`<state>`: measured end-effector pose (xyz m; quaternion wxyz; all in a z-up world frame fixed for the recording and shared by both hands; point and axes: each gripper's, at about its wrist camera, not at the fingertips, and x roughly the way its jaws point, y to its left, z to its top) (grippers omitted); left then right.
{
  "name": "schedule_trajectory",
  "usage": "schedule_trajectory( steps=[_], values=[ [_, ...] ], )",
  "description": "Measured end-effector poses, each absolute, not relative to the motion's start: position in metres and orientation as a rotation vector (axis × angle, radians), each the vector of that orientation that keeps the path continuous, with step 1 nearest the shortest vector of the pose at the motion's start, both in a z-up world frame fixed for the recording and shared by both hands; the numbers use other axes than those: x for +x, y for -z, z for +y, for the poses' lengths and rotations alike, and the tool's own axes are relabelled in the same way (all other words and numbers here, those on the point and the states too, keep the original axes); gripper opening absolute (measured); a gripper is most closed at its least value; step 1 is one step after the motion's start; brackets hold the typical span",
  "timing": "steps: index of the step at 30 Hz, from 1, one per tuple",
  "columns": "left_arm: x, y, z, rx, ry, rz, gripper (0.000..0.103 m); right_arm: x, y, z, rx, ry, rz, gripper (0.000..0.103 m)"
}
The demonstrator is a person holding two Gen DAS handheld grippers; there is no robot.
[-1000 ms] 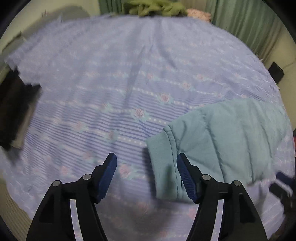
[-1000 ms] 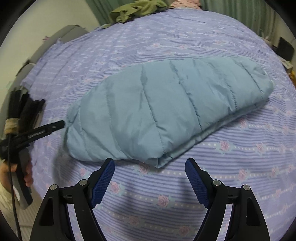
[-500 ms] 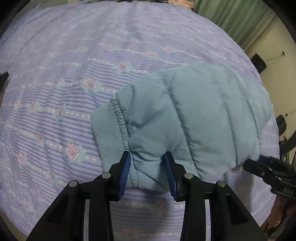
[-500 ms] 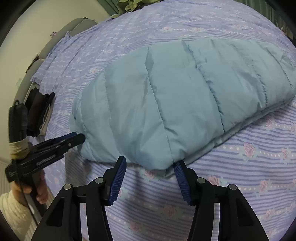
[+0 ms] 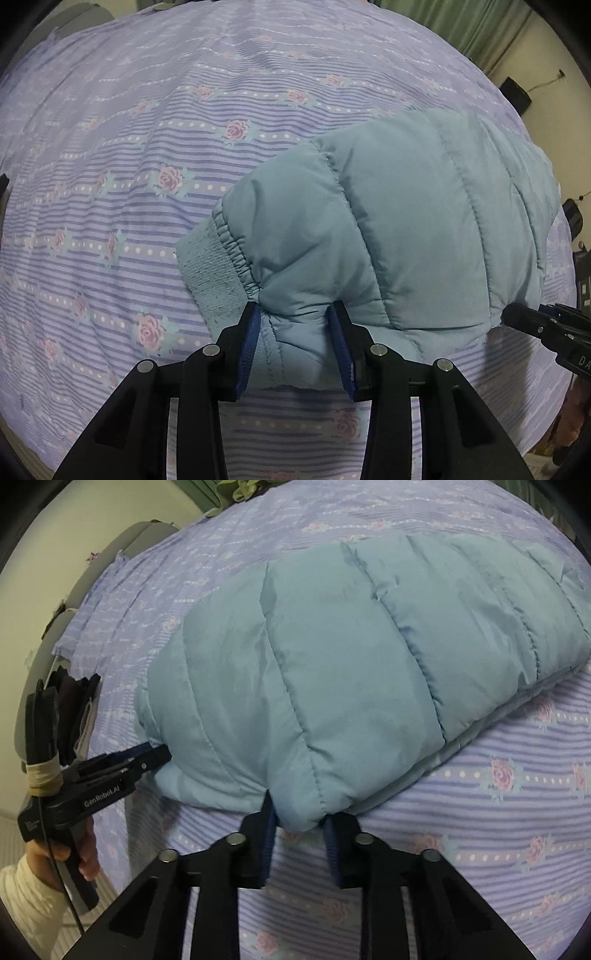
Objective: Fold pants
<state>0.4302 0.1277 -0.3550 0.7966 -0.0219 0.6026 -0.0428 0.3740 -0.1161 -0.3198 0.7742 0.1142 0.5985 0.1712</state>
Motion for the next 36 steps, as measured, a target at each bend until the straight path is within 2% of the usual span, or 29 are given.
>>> schedule_trajectory(
  steps=[2, 13, 15, 17, 18, 20, 25, 29, 32, 36],
  values=[
    [0.433, 0.352, 0.126, -0.036, 0.087, 1.297, 0.039, 0.368, 0.316, -0.117, 0.26, -0.358, 1.298, 0.016],
    [0.436, 0.355, 0.112, 0.018, 0.078, 1.306, 0.04, 0.356, 0.33, -0.126, 0.316, -0.348, 1.341, 0.015],
    [0.432, 0.354, 0.111, 0.023, 0.064, 1.304, 0.041, 0.354, 0.323, -0.129, 0.313, -0.342, 1.32, 0.023],
    [0.429, 0.346, 0.106, 0.056, 0.019, 1.299, 0.053, 0.35, 0.312, -0.133, 0.277, -0.301, 1.297, 0.048],
    [0.425, 0.337, 0.102, 0.094, -0.028, 1.281, 0.058, 0.346, 0.302, -0.139, 0.261, -0.284, 1.259, 0.053],
    [0.415, 0.32, 0.094, 0.133, -0.053, 1.232, 0.056, 0.338, 0.282, -0.159, 0.25, -0.227, 1.186, 0.066],
    [0.393, 0.271, 0.044, 0.134, 0.059, 1.102, 0.056, 0.341, 0.246, -0.232, 0.228, -0.046, 1.02, 0.074],
    [0.398, 0.254, -0.023, 0.146, 0.206, 1.008, 0.055, 0.372, 0.243, -0.287, 0.237, 0.025, 0.961, 0.074],
    [0.419, 0.26, -0.061, 0.124, 0.271, 0.979, 0.047, 0.399, 0.25, -0.319, 0.292, 0.048, 0.943, 0.074],
    [0.445, 0.278, -0.086, 0.046, 0.316, 1.0, 0.03, 0.431, 0.275, -0.352, 0.436, 0.066, 0.943, 0.074]
  ],
)
